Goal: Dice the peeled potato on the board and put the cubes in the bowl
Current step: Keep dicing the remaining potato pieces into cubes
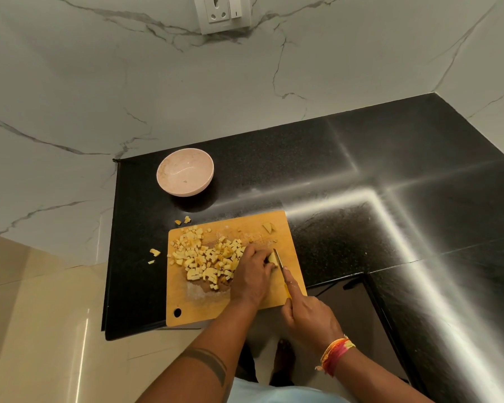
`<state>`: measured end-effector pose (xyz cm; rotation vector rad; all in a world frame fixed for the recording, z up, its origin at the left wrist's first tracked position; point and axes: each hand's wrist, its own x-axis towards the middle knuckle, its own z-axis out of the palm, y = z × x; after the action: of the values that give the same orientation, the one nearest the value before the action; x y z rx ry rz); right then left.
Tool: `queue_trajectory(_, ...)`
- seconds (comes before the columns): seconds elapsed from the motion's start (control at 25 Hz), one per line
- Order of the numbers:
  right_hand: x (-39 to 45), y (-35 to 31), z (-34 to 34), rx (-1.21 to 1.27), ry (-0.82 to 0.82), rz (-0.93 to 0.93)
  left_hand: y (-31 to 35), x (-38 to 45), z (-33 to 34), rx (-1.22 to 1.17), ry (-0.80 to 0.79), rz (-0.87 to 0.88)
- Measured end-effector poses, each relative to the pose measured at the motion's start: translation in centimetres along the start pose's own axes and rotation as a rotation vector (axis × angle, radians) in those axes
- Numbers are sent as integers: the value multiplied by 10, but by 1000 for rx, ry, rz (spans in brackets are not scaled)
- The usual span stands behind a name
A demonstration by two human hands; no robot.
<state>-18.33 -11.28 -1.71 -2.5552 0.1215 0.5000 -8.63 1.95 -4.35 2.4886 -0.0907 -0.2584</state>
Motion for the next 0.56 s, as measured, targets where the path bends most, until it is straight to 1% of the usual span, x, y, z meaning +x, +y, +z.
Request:
queue_trajectory(0.24,9,-8,0,-87,-56,8,6,1,-3,36,11,15)
queue_trajectory(0.4,13,-8,4,-112,-95,2,9,5,-4,21,-3,-24)
queue_trajectory(0.56,-4,-2,8,-132,-121,4,10,5,-5,38,-23,-3)
